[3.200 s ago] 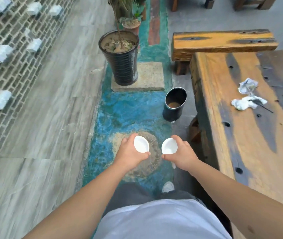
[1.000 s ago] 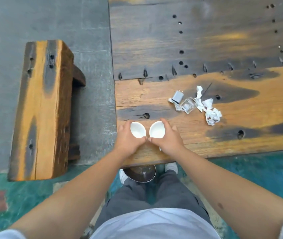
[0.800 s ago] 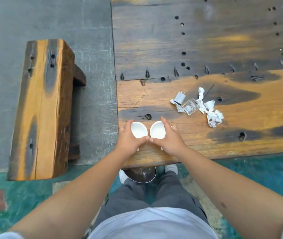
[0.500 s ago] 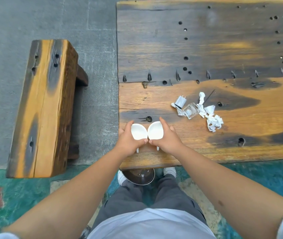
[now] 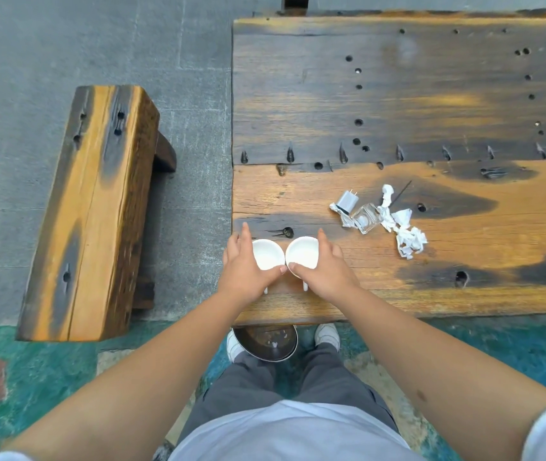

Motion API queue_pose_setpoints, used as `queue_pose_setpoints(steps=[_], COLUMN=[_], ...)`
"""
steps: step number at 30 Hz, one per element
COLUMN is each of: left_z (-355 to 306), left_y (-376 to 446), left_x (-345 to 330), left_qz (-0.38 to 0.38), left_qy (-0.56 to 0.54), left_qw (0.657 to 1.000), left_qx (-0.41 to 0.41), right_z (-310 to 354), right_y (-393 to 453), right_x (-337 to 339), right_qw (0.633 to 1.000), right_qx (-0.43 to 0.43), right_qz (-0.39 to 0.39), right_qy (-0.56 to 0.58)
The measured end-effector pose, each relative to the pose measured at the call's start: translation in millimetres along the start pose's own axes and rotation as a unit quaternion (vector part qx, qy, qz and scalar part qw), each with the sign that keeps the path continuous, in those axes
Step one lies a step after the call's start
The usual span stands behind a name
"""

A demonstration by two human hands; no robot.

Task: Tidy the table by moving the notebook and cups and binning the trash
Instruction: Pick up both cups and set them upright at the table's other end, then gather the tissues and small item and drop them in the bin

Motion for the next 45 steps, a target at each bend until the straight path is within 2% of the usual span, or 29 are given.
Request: queue_pose_setpoints(steps=[5, 11, 23, 29, 33, 38, 43, 45], left_z=[-3.2, -15.9, -65.1, -111.7, -144.4, -181.8, -195.8, -195.7], left_y=[-21.2, -50.3, -57.5, -39.7, -17.5, 15.0, 45.2, 56.3], left_x=[19.2, 31.8, 14.9, -14.2, -48.4, -97.6, -129.3, -135.8], left_qz=[-0.017, -0.02, 0.041, 0.051, 0.059, 0.045, 0.033, 0.027], left_qy=[0.127, 0.236, 0.258, 0.261, 0.237, 0.192, 0.158, 0.145], left_qw=[0.99, 0.964, 0.945, 0.94, 0.95, 0.972, 0.986, 0.989], left_qx=[-0.058, -0.12, -0.196, -0.213, -0.194, -0.127, -0.043, -0.02], right_z=[-11.5, -22.3, -65.1, -103.4, -123.9, -139.9, -144.2, -139.7], right_y=[-26.4, -54.7, -89.1, -73.9, -30.7, 37.1, 97.0, 113.9], right_x=[21.0, 35.7, 63.5, 85.9, 119.2, 156.5, 171.9, 169.7], right_qw=[0.995, 0.983, 0.986, 0.989, 0.991, 0.983, 0.941, 0.908], right_qx=[0.026, 0.06, 0.007, -0.006, 0.017, 0.093, 0.186, 0.232], right_qz=[-0.051, -0.07, -0.111, -0.1, -0.071, -0.02, 0.051, 0.075], right_qy=[-0.076, -0.159, -0.123, -0.108, -0.113, -0.159, -0.278, -0.341])
Point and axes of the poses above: each hand's wrist, its own y-axis towards the middle knuckle, its own x-axis out of the back of the hand, z = x × y, the point moved 8 cm from there along y, towards the middle knuckle, and after that the axes turned 1 degree about x, right-handed, at the moved point
